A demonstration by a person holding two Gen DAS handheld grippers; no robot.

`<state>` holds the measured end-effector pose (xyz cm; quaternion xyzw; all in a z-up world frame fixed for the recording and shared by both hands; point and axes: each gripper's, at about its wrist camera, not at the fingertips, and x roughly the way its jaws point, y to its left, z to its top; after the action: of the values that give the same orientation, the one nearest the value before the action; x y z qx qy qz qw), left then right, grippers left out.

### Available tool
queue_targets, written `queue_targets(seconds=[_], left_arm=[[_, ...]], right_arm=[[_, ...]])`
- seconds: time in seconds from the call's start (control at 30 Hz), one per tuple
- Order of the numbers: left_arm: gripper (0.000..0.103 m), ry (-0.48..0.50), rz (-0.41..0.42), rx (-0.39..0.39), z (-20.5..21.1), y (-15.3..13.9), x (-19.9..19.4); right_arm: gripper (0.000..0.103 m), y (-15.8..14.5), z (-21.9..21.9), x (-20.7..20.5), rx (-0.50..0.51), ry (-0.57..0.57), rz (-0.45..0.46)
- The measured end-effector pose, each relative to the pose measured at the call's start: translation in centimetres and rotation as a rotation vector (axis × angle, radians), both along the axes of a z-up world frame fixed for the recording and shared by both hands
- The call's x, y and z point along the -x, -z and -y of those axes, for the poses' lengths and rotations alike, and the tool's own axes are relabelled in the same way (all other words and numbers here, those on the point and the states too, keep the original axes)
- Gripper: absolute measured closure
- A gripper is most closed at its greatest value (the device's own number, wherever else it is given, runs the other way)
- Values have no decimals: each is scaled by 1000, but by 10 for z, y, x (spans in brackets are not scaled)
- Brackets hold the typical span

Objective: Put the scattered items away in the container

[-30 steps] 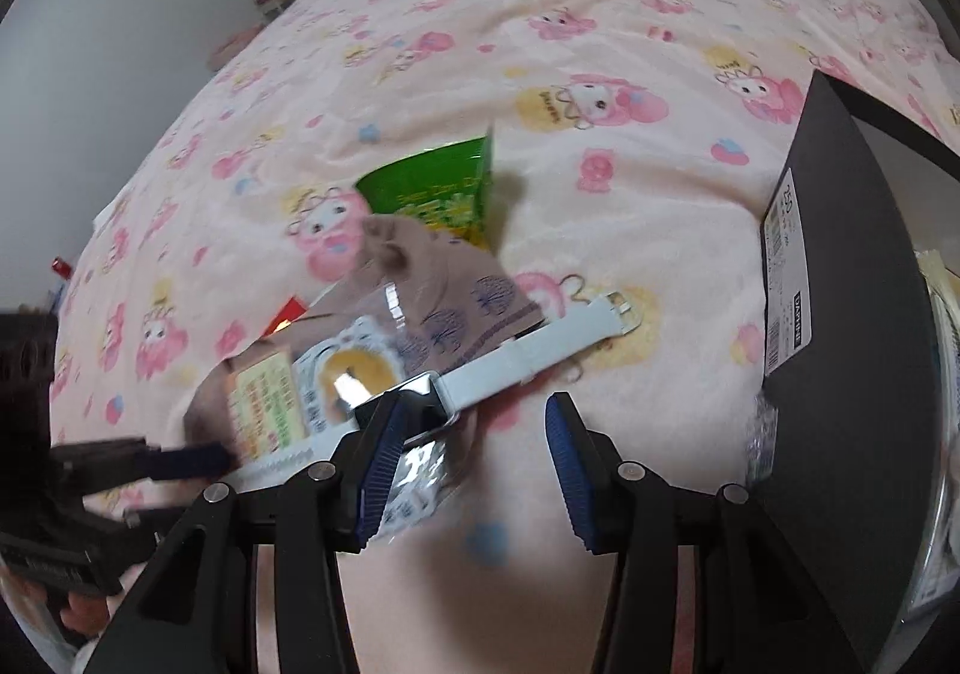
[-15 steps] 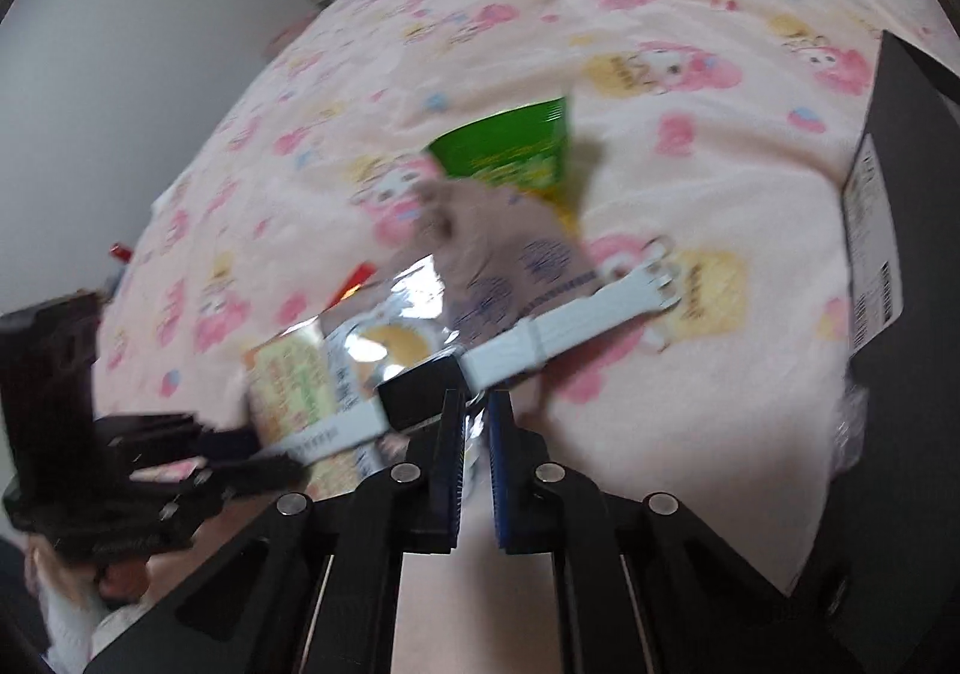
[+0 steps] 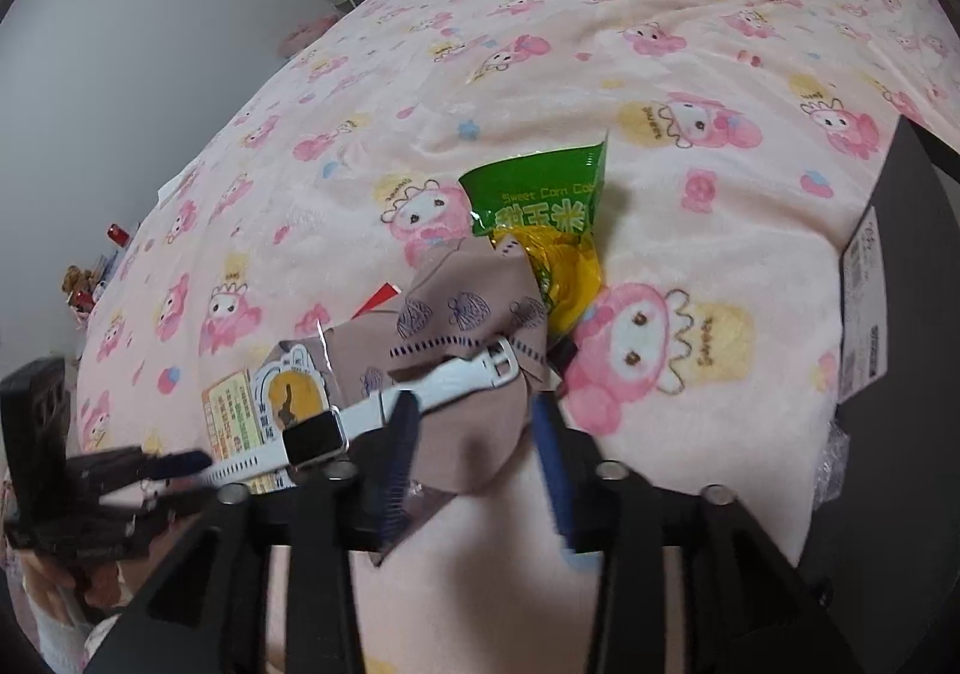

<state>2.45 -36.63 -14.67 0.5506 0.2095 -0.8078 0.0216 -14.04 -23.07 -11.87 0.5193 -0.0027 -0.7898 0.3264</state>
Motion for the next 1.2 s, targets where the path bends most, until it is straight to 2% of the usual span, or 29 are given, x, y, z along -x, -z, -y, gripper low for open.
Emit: queue_targets(seconds=[0.1,0.13,0.17,0.2,0.23,0.3,0.33,0.37,0.43,0.53,0.67,0.73,0.77,0.8,0.83,0.87,0.9,0.97,1.0,1.07,1.13,1.2], left_arm=[[55,-20,-7,-11,-6,9,-5],[65,-29,-3,-8,-6,12,-6],[67,-41,3,-4,-7,15,-8],[68,-43,-3,-4,-7,16,-9],[74,-41,-16,-7,-8,14,-10],[80,-47,-41,4,-7,7,-14],[92,-54,-46,16,-5,5,-15],[93,-69,-47,38,-2,3,-17],[93,-103,-46,69,7,0,-18],[93,-166,-59,62,21,-3,-23],[92,-166,-73,55,17,-3,-28],[90,-161,-62,47,13,0,-29],[85,-168,-58,31,13,2,-32],[82,-180,-55,17,14,3,-35],[74,-197,-59,3,16,3,-38],[65,-210,-66,1,16,1,-41],[62,-232,-77,-4,19,-1,-46],[61,-272,-100,-38,25,-5,-55],[61,-285,-116,-80,29,-6,-61],[60,-283,-147,-196,34,-7,-67],[60,-281,-153,-297,35,-2,-68],[60,-285,-136,-354,33,8,-64]], right_arm=[[55,9,9,7,6,-7,0],[55,14,13,9,4,-17,8],[55,18,15,10,11,-25,19],[62,20,16,11,25,-31,28],[77,22,18,11,40,-39,39],[88,22,21,7,26,-42,35],[92,21,22,3,22,-60,31],[94,20,24,-1,24,-82,39],[95,19,26,-11,20,-114,56],[95,15,27,-27,26,-158,87],[94,6,23,-29,65,-133,105],[84,2,20,-24,80,-117,121],[79,2,20,-21,101,-114,143],[69,6,20,-16,127,-103,179],[65,10,20,-14,138,-94,205],[65,15,22,-10,141,-88,229],[65,21,23,-8,135,-78,240],[66,31,25,-4,142,-45,254],[66,34,24,-4,163,-33,258],[68,37,28,-3,172,-30,252],[89,37,32,-6,129,-38,220],[95,38,33,-11,126,-54,223]])
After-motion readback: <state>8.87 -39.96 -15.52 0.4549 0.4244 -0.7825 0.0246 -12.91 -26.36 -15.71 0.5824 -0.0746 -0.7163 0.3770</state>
